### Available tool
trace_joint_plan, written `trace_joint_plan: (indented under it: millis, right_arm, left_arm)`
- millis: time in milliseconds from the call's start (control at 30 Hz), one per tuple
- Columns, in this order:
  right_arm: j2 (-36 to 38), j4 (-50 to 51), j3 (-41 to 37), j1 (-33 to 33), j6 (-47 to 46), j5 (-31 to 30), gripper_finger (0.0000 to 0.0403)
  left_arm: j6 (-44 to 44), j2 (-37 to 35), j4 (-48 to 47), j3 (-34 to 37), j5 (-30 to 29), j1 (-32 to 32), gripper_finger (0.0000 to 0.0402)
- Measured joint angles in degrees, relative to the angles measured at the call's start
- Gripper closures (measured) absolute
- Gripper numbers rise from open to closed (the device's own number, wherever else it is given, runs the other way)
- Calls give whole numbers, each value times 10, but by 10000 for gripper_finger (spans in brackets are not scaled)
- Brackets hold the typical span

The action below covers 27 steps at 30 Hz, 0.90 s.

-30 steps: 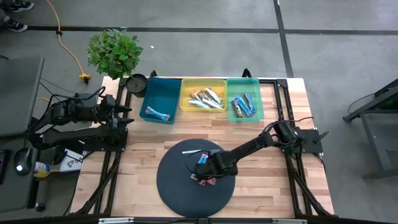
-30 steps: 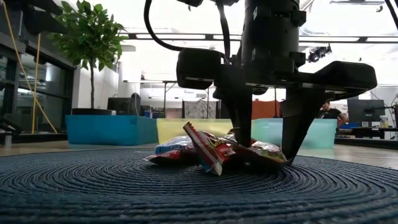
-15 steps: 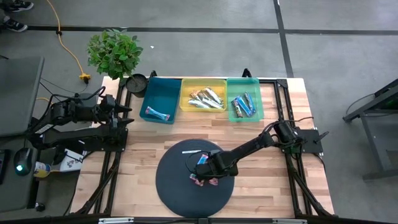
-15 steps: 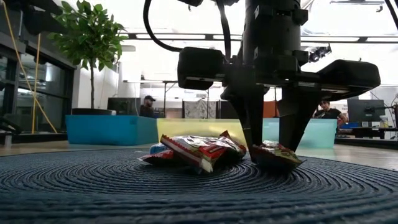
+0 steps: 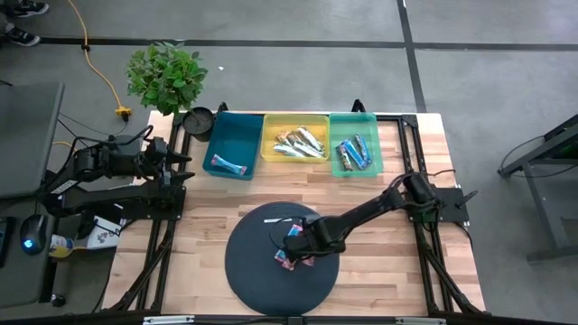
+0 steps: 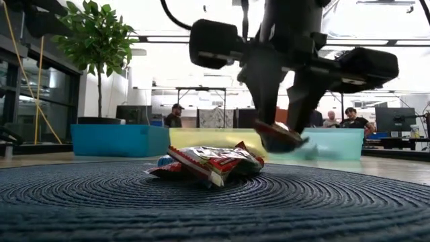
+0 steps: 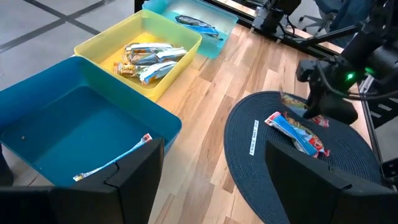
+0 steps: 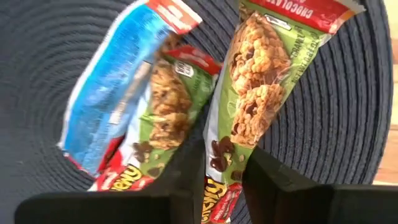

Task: Pick and place Granola Bars by type
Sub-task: Put the red granola bar into the blue bin

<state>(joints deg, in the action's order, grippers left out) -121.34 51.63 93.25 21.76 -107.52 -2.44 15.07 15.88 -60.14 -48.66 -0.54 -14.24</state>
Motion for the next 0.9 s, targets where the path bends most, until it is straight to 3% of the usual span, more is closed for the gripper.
trace_joint_plan:
  millis: [533,700,900]
  right_arm:
    - [55,-57,0,-40,99,-88,340]
    - [66,-137,0,-91,203,-99,340]
    - [67,-306,0,-164,352,-46,340]
  left_arm:
    - [0,0,1,0,0,0,129]
    - [0,0,1,0,0,0,129]
    - [0,0,0,0,0,0,129]
